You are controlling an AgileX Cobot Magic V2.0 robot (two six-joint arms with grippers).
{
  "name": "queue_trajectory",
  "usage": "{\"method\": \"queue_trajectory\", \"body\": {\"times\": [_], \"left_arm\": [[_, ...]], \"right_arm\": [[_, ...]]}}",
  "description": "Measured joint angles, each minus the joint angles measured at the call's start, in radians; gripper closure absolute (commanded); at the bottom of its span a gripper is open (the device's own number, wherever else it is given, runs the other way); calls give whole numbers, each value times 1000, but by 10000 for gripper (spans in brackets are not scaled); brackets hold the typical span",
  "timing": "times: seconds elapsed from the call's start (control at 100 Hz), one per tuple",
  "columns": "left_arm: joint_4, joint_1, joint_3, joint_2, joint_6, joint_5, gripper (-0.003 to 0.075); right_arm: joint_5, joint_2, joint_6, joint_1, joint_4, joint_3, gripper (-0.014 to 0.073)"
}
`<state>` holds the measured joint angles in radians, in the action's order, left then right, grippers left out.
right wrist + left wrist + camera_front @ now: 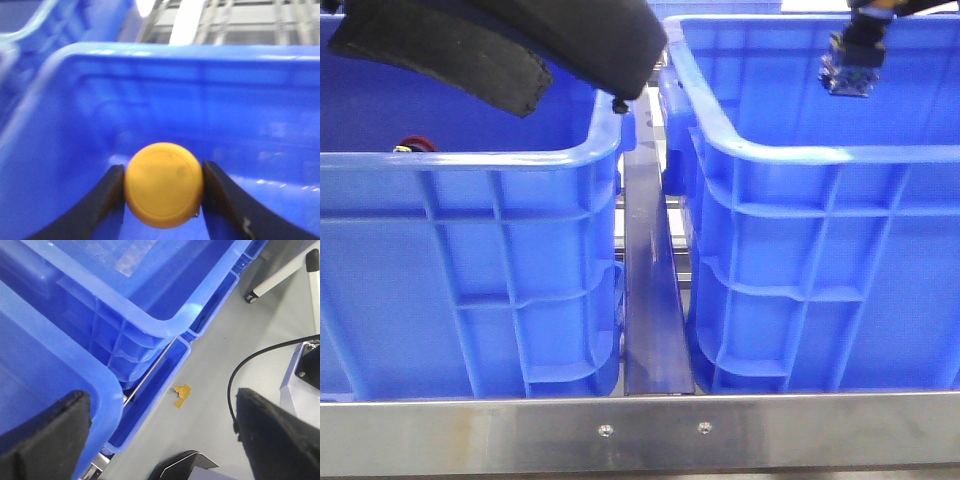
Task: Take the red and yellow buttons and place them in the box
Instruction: 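Lower the yellow button into the empty bin and open the right gripper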
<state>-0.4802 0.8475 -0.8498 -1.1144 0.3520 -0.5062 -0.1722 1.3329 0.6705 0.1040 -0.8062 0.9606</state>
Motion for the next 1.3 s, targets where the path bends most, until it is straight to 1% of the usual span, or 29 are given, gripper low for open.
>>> {"method": "queue_trajectory", "body": {"times": [0.16, 0.26, 0.67, 0.82, 1.03, 1.15, 1.3], "left_arm": [[0, 0, 0, 0, 0, 0, 158], [0, 0, 0, 0, 0, 0, 158], [0, 0, 0, 0, 0, 2, 158], [0, 0, 0, 0, 0, 2, 158], [0, 0, 0, 0, 0, 2, 158], [0, 0, 0, 0, 0, 2, 158], [0, 0, 0, 0, 0, 2, 158]], "right_arm": [[131, 88, 0, 0, -4, 0, 398], [172, 141, 0, 0, -11, 0, 398], [188, 341, 0, 24, -20, 134, 398], [203, 395, 0, 24, -20, 147, 398], [223, 414, 0, 24, -20, 149, 396], [225, 414, 0, 24, -22, 149, 338], [225, 414, 0, 24, -22, 149, 179]]}}
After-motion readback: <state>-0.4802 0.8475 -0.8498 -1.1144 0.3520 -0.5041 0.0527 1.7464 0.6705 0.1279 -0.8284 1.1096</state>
